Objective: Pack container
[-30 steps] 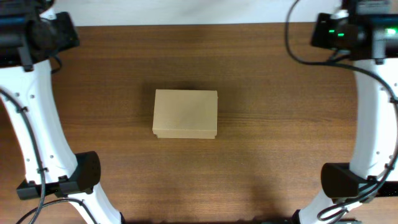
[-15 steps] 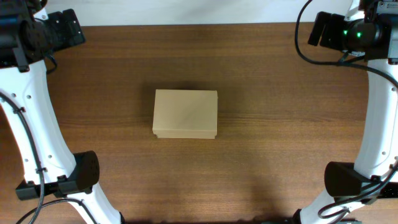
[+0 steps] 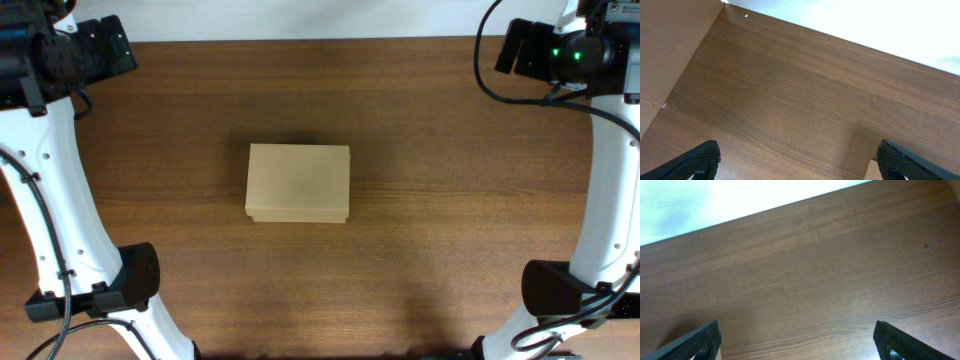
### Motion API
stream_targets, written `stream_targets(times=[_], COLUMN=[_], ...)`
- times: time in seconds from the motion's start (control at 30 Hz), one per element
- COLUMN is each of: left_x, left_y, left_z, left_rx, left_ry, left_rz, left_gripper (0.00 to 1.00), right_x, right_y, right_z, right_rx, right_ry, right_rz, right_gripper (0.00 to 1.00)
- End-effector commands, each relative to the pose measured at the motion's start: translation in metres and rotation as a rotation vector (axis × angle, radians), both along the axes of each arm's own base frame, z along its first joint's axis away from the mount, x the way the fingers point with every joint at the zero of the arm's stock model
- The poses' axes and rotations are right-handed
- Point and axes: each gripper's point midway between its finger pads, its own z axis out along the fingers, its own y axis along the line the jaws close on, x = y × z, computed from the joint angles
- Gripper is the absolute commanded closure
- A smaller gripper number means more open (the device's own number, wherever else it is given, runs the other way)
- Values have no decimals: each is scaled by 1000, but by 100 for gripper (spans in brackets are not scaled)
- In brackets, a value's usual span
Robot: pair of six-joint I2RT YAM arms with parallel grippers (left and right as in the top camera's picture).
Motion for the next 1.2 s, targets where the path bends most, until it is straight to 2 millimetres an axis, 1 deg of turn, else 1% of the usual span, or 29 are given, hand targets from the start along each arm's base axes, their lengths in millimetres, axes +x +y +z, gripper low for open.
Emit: stream_targets(times=[0.0,0.23,0.27,0.37,0.43,0.57,0.67,0.73,0.77,0.8,0.83,0.9,1.03,1.17], left_x=[-4,-4,-4,-4,-4,-4,-4,-4,-4,-4,-4,-4,-4,-4], left_y=[1,1,1,1,1,1,1,1,1,1,1,1,1,1], left_z=[7,7,7,7,7,7,7,7,7,7,7,7,7,7], left_rx=[11,11,11,11,11,11,11,11,11,11,11,11,11,11], left_ry=[-16,-16,-16,-16,-16,-16,-16,-16,-16,-16,-16,-16,-16,-16], left_rz=[2,3,3,3,2,3,3,2,2,3,3,2,2,3], left_gripper=[0,0,0,0,0,0,0,0,0,0,0,0,0,0], right_x=[-4,-4,-6,-18,-31,-63,-89,-108,-118,-132,-138,-154,-180,-195], right_y=[2,2,2,7,11,16,18,19,20,21,21,22,24,25], right_z=[13,12,14,31,49,88,104,106,102,94,88,69,16,-43], right_rx=[6,6,6,10,21,21,13,8,6,4,3,2,-3,-4], right_ry=[-37,-33,-33,-79,-131,-269,-363,-417,-437,-461,-470,-493,-537,-555], right_rz=[9,9,10,20,30,44,47,47,48,48,48,49,49,50], right_gripper=[1,1,1,1,1,1,1,1,1,1,1,1,1,1])
